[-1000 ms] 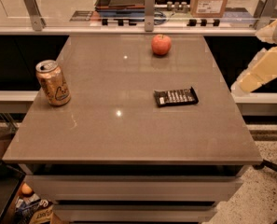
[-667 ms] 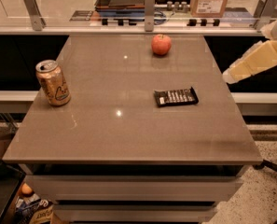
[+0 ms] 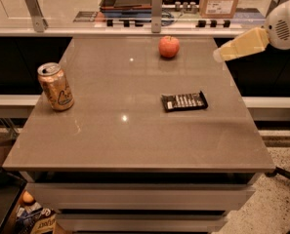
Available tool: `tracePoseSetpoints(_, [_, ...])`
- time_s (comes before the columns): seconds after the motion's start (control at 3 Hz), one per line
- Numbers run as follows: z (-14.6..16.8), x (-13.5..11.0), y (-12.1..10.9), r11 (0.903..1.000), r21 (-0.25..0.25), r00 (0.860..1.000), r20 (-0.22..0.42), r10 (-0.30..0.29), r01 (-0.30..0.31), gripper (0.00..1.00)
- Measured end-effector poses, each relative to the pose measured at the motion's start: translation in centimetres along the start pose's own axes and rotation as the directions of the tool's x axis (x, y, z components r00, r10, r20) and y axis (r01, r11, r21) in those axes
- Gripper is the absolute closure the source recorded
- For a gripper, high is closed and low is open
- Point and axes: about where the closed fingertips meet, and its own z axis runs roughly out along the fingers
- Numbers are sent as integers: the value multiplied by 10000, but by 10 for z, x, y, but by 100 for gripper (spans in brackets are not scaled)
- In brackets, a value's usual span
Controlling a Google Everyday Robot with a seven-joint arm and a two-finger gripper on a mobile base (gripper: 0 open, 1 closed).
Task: Move apple near orange can
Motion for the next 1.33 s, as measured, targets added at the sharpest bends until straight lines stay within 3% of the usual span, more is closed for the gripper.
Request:
tracePoseSetpoints(0.33, [72, -42, -2, 9983, -273, 9984, 214, 516, -510, 0])
tracePoseSetpoints(0.67, [72, -42, -2, 9983, -275, 9984, 215, 514, -508, 0])
tracePoseSetpoints(1.33, [127, -57, 0, 9938, -622, 9918, 839, 967, -916, 0])
